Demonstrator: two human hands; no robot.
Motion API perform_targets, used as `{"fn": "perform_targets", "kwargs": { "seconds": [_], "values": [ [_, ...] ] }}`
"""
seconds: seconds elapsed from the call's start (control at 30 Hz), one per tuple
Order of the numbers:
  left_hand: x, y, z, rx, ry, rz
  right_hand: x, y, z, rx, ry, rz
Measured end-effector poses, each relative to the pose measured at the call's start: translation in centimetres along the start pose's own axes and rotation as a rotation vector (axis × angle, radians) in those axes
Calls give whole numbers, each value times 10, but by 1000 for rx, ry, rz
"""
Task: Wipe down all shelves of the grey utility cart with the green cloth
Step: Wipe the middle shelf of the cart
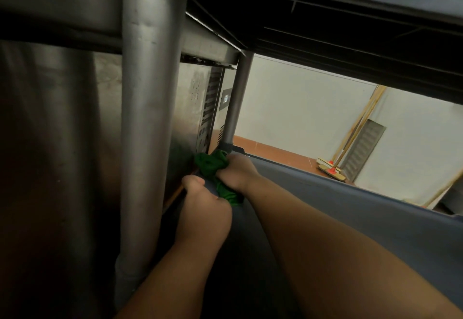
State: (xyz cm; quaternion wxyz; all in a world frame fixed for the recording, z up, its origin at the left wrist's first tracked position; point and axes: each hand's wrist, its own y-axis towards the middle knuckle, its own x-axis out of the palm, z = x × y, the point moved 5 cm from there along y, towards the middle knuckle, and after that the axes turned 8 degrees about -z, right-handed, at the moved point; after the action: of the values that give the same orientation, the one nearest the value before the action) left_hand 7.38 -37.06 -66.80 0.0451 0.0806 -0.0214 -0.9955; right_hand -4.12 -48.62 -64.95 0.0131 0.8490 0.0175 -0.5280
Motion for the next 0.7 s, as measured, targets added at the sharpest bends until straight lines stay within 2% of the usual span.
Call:
{"fn": "perform_targets", "kwargs": {
  "seconds": [0.17, 0.33, 0.4, 0.57, 0.7],
  "values": [
    [-5, -2, 6, 75, 52, -13, 1, -17, -2, -20, 110, -78],
    [-1, -9, 5, 105, 153, -84, -4, -36, 16, -6, 119, 89],
    [3, -9, 3, 93, 214, -97, -18, -46, 41, 64, 122, 133],
    [26, -16, 22, 67, 191, -99, -64, -78, 119, 225, 50, 181],
    [81, -35, 49, 51, 146, -247, -96, -109, 177, 323, 30, 192]
  ]
}}
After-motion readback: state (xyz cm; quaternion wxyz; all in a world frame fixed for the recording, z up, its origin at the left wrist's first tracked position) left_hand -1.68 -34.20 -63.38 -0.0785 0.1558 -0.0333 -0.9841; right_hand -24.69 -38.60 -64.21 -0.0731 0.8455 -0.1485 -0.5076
